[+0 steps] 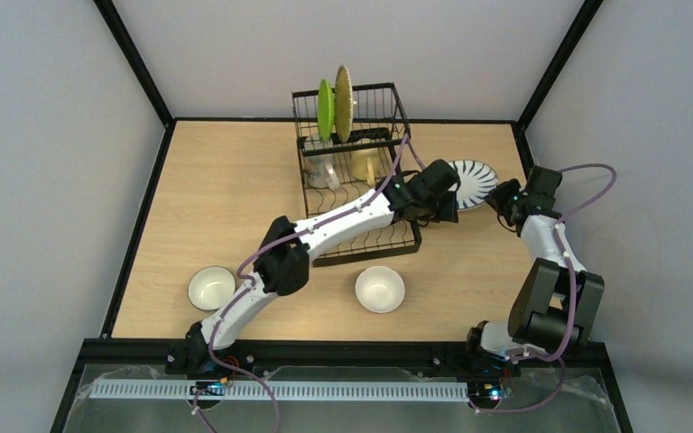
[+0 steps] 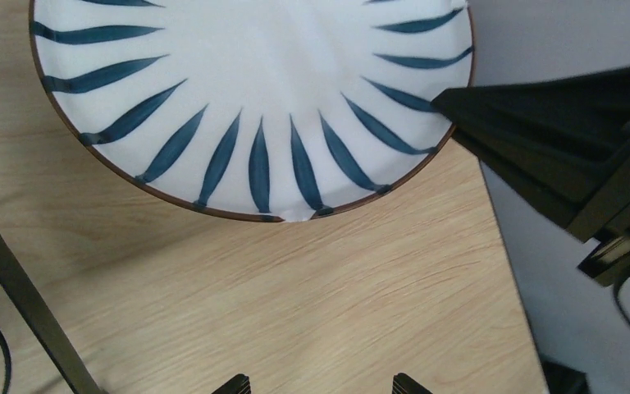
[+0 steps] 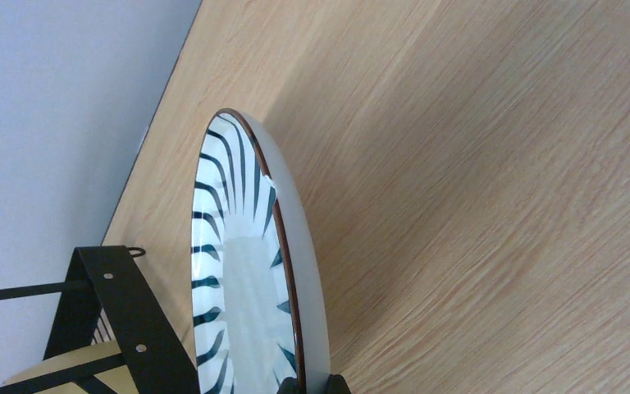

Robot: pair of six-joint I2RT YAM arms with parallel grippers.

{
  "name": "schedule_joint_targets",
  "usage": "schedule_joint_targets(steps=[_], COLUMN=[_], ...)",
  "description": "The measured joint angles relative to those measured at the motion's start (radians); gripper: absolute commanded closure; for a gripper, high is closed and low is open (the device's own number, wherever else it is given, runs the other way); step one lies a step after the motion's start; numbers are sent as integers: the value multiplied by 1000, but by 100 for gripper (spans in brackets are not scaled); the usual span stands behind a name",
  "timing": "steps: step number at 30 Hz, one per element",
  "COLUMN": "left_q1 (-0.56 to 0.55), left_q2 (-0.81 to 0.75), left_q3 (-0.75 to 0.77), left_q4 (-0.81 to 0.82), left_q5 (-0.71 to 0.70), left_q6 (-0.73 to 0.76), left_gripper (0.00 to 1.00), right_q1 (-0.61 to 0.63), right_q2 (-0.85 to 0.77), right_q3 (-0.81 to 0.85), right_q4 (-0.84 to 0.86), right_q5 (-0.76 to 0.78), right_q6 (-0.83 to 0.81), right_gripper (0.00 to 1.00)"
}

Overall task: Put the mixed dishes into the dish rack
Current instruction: Grab the plate at the center of the board, then pass from the right arm to the left

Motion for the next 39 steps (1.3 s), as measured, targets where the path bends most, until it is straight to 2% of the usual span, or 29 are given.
schedule_joint_targets(steps=[9, 16, 23, 39], left_q1=[11, 34, 56, 105], left_q2=[-51, -95, -96, -103], left_q3=[-56, -177, -196, -224], left_q4=[48, 93, 112, 151], left_q5=[10, 34, 52, 54], left_q6=[-152, -255, -345, -433], left_gripper=[1, 1, 1, 1], right_q1=[0, 0, 0, 0], right_q2=[0, -19, -50, -107], right_q3=[2, 11, 11, 11], right_q4=[-17, -19, -21, -26], right_q5=[-6, -25, -49, -102], right_q6=[-6, -5, -4, 15], right_gripper=[100, 100, 100, 100])
